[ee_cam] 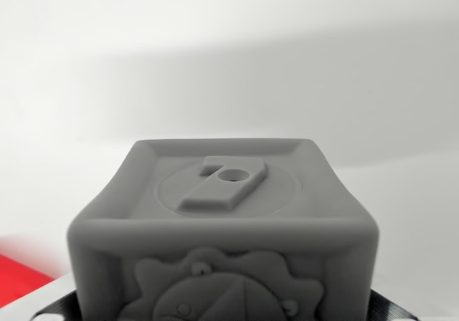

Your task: Destack cube

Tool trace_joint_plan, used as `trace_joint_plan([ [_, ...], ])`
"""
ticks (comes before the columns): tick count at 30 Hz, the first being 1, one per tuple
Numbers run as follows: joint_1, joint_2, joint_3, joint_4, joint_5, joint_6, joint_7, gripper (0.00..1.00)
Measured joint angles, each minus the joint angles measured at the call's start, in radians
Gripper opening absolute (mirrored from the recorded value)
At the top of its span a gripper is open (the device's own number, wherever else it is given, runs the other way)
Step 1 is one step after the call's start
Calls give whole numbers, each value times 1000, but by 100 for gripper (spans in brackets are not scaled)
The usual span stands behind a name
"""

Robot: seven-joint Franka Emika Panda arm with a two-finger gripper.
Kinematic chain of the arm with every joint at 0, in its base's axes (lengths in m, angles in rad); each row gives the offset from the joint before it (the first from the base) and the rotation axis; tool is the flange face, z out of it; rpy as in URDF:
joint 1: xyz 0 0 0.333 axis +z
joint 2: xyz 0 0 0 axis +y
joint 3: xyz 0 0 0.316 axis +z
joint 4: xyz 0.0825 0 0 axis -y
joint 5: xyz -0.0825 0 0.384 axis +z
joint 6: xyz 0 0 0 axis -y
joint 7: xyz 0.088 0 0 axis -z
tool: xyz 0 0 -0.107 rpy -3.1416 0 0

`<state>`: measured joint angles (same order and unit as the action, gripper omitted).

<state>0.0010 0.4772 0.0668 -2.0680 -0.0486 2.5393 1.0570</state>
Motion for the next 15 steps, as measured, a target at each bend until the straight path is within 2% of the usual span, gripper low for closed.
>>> trace_joint_plan([
  [15,-32,40,-3,39,-2,2,-101,0],
])
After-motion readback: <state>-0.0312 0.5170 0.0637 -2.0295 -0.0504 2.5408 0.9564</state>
